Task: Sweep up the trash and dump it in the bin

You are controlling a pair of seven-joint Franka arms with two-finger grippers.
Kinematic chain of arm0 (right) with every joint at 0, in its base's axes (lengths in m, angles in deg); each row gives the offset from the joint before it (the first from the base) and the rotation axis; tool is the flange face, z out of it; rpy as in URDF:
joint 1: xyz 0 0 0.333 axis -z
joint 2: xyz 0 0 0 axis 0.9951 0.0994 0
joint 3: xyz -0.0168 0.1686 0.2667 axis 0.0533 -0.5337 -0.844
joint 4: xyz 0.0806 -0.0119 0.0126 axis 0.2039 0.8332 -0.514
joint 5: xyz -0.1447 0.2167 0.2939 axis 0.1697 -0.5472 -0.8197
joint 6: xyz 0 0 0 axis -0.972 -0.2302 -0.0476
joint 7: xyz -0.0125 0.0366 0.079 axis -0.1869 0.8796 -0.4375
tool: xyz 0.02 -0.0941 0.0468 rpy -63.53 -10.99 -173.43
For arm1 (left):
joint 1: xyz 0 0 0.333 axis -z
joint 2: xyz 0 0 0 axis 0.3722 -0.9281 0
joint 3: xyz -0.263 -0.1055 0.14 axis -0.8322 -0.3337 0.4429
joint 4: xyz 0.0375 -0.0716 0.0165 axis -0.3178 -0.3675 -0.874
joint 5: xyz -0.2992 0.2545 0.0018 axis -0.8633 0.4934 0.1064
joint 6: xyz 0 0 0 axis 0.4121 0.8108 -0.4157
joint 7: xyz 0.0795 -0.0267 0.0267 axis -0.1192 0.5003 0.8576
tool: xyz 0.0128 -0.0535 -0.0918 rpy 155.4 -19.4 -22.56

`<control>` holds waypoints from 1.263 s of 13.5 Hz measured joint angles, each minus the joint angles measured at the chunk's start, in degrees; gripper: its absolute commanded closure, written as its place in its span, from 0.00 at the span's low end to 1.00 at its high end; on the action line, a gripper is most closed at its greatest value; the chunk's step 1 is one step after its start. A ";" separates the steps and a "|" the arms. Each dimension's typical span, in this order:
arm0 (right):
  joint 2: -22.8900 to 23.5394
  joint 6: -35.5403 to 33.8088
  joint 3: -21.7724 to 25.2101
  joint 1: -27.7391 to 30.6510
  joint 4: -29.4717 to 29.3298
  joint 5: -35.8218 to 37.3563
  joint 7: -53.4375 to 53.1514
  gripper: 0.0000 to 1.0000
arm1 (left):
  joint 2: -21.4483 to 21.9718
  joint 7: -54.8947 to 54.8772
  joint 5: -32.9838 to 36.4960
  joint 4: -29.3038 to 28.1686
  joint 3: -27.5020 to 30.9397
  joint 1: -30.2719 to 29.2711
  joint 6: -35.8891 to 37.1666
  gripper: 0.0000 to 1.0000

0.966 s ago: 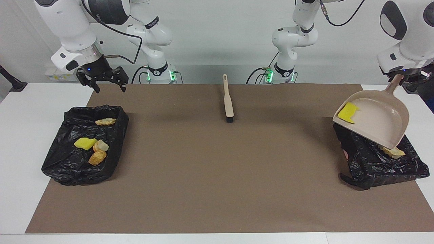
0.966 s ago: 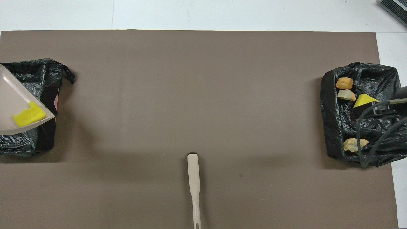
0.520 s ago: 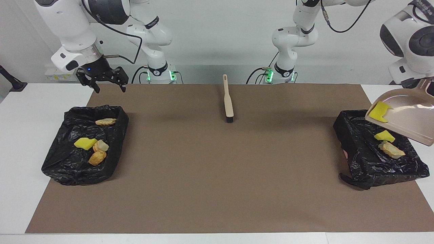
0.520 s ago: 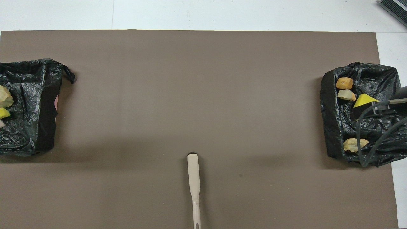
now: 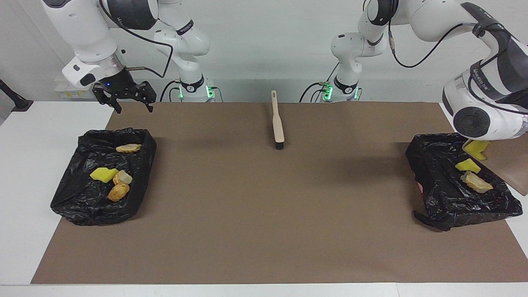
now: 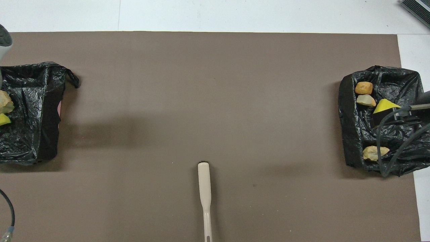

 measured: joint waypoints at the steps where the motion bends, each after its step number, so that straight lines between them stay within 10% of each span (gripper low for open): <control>1: 0.00 0.00 0.00 0.00 0.00 0.00 0.00 0.00 | 0.07 -0.06 0.00 0.07 -0.19 1.63 3.06 1.00; 9: 0.00 0.00 0.00 0.00 0.00 0.00 0.00 0.00 | -0.08 7.48 0.82 -0.10 0.54 7.62 13.72 1.00; 14: 0.00 0.00 0.00 0.00 0.00 0.00 0.00 0.00 | -1.16 23.29 -11.10 -0.10 1.01 7.12 13.87 1.00; 17: 0.00 0.00 0.00 0.00 0.00 0.00 0.00 0.00 | -1.13 18.98 -3.61 0.00 1.51 5.40 13.78 1.00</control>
